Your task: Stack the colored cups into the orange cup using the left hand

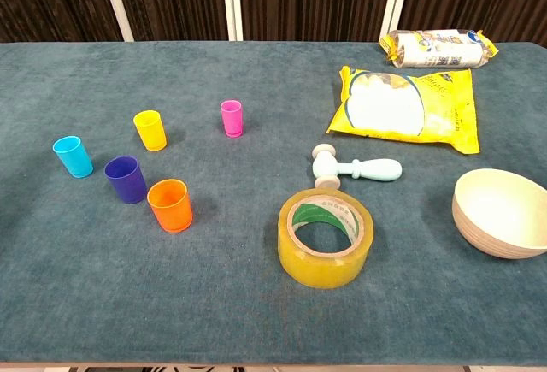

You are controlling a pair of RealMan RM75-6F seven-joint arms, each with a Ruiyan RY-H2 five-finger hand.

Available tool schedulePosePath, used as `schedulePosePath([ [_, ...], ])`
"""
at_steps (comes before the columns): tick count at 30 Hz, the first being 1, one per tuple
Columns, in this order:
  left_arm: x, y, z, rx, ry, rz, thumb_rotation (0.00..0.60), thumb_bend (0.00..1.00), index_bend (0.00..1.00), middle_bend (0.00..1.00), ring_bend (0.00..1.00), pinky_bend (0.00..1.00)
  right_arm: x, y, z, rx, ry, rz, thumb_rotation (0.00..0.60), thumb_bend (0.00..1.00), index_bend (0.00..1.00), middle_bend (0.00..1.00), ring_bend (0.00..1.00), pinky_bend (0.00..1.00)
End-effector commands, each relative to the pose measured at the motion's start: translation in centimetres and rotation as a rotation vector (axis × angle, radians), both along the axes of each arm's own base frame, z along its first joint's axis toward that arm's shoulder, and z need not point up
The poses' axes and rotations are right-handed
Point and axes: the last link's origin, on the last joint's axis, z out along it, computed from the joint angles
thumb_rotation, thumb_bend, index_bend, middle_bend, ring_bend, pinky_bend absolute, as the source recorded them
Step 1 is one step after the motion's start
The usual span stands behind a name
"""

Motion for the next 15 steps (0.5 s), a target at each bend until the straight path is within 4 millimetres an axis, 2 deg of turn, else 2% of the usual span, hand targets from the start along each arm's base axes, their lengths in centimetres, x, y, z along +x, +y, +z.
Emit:
schedulePosePath([
  [1, -0.02, 0.01, -0.01, -0.002, -0.001, 0.0, 0.6, 0.2, 0.0, 0.0, 0.0, 0.04, -0.01, 0.01, -0.02, 0.001, 0.001, 0.0, 0.6, 0.32, 0.09, 0.04, 0.1, 0.0],
  [15, 0.09, -0.05, -0.03, -0.003, -0.007, -0.006, 0.6, 0.2, 0.0, 0.0, 0.0, 0.04, 0.0, 0.02, 0.24, -0.007, -0.002, 0.0, 0.6, 0.32, 0.09, 0.04, 0.1, 0.0],
])
